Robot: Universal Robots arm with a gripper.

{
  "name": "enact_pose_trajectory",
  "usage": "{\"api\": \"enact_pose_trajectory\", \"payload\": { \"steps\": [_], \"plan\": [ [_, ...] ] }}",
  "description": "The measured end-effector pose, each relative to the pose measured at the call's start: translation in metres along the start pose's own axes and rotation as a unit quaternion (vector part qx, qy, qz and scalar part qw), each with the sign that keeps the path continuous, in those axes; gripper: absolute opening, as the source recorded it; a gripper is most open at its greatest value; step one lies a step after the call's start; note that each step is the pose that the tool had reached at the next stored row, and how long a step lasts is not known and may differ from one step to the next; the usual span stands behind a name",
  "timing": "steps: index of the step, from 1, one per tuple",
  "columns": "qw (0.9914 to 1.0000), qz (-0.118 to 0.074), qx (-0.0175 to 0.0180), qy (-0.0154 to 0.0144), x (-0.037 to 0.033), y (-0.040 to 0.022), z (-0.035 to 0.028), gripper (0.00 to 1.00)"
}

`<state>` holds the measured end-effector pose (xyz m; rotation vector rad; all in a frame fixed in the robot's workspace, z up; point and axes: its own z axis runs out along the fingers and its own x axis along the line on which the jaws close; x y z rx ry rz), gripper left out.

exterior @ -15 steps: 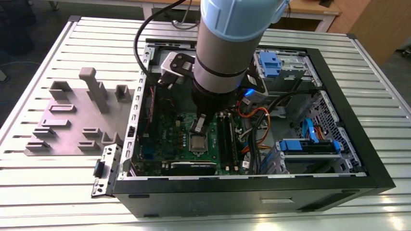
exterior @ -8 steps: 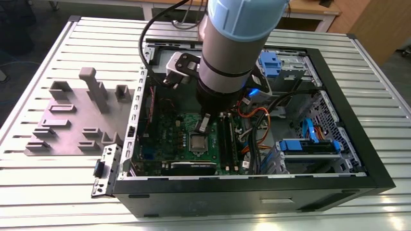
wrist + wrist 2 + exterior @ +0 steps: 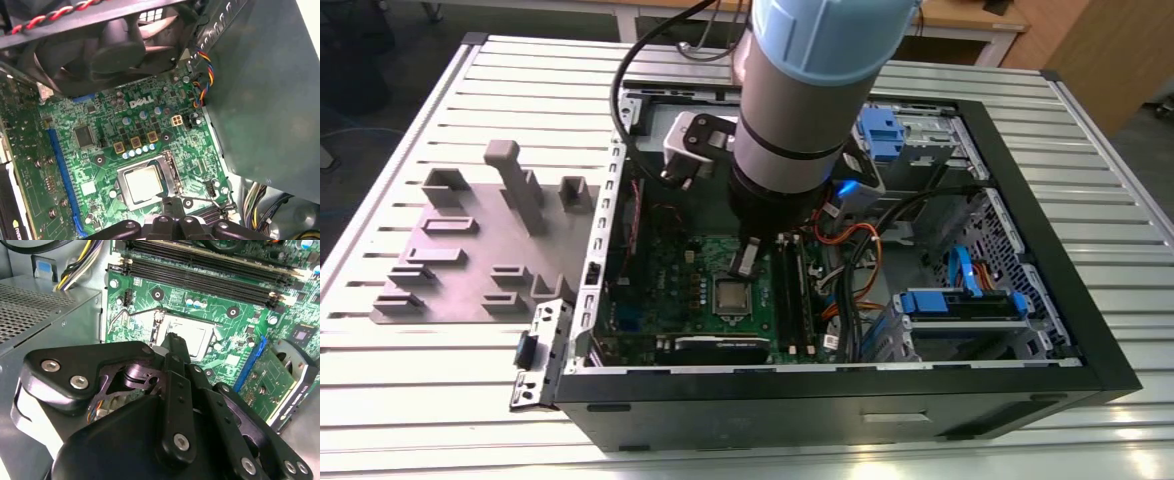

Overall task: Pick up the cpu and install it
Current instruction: 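Install the first cpu locking lever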

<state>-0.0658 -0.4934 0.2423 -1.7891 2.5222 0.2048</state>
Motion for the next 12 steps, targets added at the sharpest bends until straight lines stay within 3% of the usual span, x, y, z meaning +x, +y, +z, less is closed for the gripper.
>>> {"api": "enact_pose_trajectory", "payload": {
  "steps": [3, 7, 9, 12],
  "plan": [
    [0.99998, -0.002, 0.0052, -0.0017, -0.0003, -0.0006, -0.0006, 0.11],
    [0.99995, -0.003, 0.0090, -0.0030, -0.0015, -0.0023, -0.0012, 0.11],
    [0.99993, -0.008, 0.0091, -0.0026, -0.0017, -0.0025, -0.0010, 0.11],
    [0.99954, -0.030, 0.0070, 0.0000, -0.0018, -0.0026, -0.0009, 0.11]
  ]
}}
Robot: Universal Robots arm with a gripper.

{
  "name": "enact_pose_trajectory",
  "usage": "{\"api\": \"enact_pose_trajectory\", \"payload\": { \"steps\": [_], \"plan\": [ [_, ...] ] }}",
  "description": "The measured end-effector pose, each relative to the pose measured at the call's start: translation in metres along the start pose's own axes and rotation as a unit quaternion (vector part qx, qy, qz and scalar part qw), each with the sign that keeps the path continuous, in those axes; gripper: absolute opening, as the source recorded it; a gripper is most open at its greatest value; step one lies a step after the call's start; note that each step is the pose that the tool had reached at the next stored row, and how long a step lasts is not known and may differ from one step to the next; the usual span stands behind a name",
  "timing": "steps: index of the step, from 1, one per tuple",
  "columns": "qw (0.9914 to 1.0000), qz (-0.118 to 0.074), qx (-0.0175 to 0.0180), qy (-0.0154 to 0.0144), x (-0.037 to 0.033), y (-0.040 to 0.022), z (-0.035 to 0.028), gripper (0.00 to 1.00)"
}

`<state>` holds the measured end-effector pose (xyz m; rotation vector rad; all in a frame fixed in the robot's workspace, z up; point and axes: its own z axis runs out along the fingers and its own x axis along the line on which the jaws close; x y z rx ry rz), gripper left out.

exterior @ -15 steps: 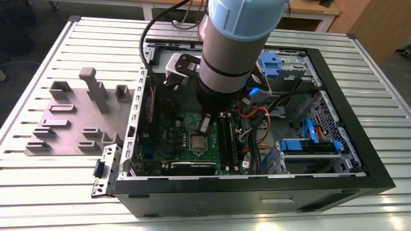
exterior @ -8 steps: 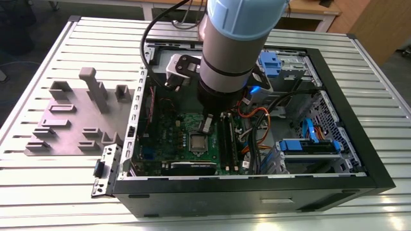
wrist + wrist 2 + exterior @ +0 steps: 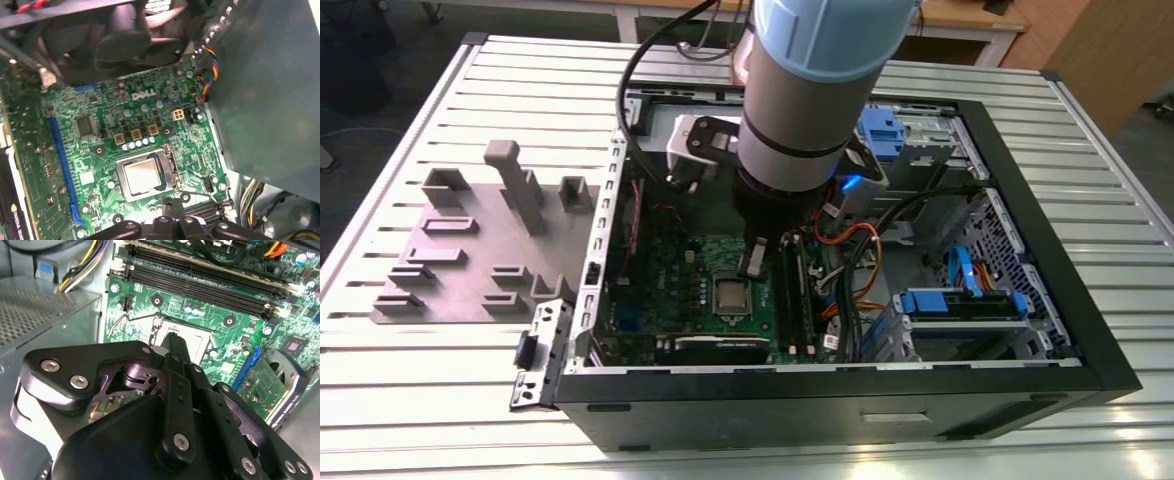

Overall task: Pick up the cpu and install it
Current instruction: 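Install the first cpu locking lever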

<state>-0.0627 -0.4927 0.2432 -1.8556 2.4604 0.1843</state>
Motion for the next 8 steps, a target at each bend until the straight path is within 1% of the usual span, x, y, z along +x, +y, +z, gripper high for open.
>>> {"api": "enact_pose_trajectory", "payload": {
  "steps": [2, 5, 6, 8],
  "plan": [
    [0.99987, -0.016, -0.0018, 0.0013, 0.0000, 0.0000, 0.0001, 0.11],
    [0.99916, -0.041, -0.0044, 0.0028, 0.0001, 0.0000, 0.0003, 0.11],
    [0.99893, -0.046, -0.0047, 0.0031, 0.0000, -0.0001, 0.0003, 0.11],
    [0.99885, -0.048, -0.0046, 0.0029, -0.0006, -0.0022, 0.0005, 0.11]
  ]
}}
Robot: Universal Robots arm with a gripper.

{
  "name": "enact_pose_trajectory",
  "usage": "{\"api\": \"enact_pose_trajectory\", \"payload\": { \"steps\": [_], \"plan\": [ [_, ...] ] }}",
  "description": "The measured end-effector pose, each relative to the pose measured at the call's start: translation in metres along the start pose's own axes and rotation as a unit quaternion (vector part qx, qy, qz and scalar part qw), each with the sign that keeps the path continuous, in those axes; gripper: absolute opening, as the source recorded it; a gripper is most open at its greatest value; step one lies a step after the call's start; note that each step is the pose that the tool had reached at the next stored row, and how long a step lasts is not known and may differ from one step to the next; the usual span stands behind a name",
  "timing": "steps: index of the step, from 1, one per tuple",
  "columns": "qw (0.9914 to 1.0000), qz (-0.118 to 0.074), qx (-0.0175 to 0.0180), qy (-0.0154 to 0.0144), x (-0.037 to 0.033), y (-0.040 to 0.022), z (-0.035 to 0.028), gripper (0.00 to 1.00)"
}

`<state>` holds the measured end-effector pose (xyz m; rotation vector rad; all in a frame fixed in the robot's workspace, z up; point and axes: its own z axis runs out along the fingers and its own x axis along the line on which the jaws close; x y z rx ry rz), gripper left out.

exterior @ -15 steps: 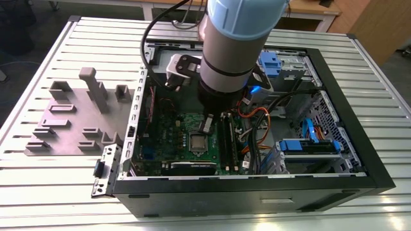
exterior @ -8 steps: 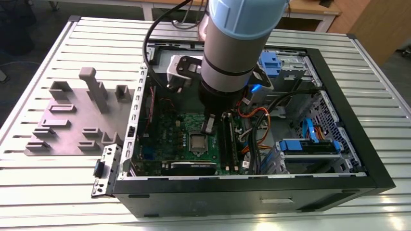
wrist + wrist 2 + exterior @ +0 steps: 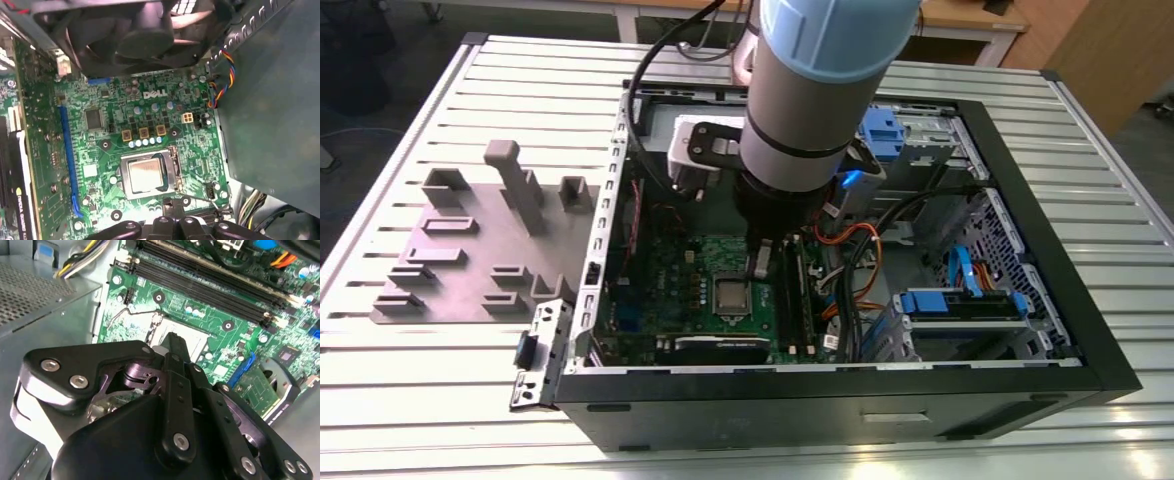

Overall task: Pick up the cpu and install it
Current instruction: 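Install the first cpu locking lever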

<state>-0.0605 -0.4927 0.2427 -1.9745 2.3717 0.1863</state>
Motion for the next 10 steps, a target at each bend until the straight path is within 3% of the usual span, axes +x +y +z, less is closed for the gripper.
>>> {"api": "enact_pose_trajectory", "payload": {
  "steps": [7, 10],
  "plan": [
    [1.00000, 0.000, -0.0002, -0.0004, -0.0044, -0.0113, -0.0003, 0.11],
    [1.00000, 0.000, -0.0001, -0.0005, -0.0095, -0.0142, 0.0001, 0.11]
  ]
}}
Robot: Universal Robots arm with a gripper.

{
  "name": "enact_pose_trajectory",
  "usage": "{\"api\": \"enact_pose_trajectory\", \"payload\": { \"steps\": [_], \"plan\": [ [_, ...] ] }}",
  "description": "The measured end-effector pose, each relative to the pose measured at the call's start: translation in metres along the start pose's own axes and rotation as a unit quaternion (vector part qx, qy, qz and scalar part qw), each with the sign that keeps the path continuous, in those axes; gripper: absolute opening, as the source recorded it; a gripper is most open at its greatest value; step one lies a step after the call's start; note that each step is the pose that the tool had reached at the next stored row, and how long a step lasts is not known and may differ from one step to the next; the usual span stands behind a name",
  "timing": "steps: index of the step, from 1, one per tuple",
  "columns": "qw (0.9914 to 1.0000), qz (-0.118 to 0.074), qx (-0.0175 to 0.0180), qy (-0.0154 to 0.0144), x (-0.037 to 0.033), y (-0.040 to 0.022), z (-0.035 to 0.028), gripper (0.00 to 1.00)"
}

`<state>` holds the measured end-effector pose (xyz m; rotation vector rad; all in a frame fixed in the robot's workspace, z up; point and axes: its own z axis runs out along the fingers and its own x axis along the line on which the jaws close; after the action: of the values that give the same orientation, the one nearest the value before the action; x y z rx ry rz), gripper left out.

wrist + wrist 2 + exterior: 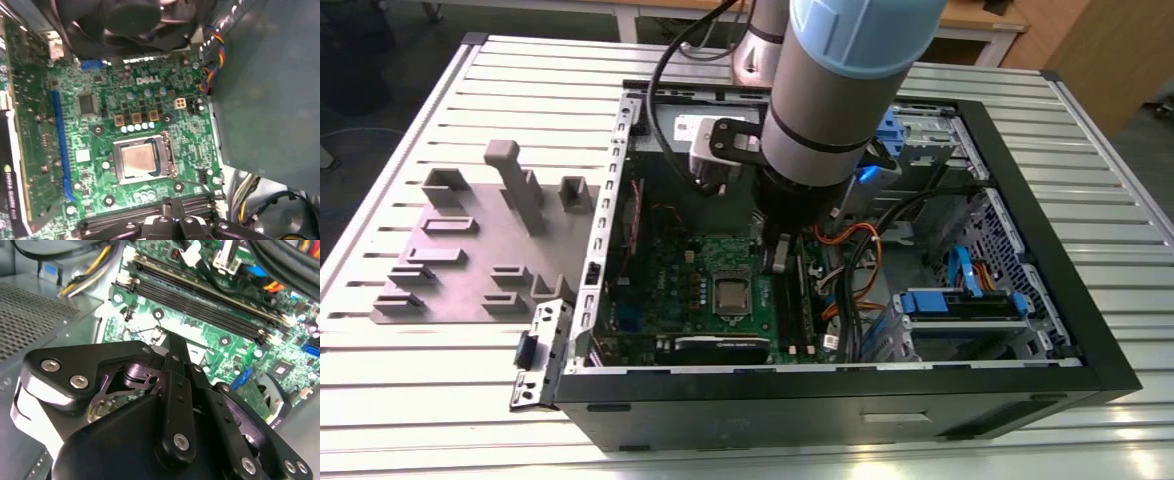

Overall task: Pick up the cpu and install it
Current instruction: 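Install the first cpu locking lever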

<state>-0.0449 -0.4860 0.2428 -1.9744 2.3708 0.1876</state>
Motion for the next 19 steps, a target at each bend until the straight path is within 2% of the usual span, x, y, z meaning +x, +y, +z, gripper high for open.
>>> {"api": "enact_pose_trajectory", "payload": {
  "steps": [7, 16, 19],
  "plan": [
    [1.00000, 0.000, 0.0000, 0.0000, -0.0158, -0.0055, 0.0015, 0.11],
    [1.00000, -0.001, -0.0001, 0.0000, -0.0356, -0.0042, 0.0041, 0.11],
    [1.00000, -0.001, -0.0002, -0.0002, -0.0368, -0.0041, 0.0053, 0.11]
  ]
}}
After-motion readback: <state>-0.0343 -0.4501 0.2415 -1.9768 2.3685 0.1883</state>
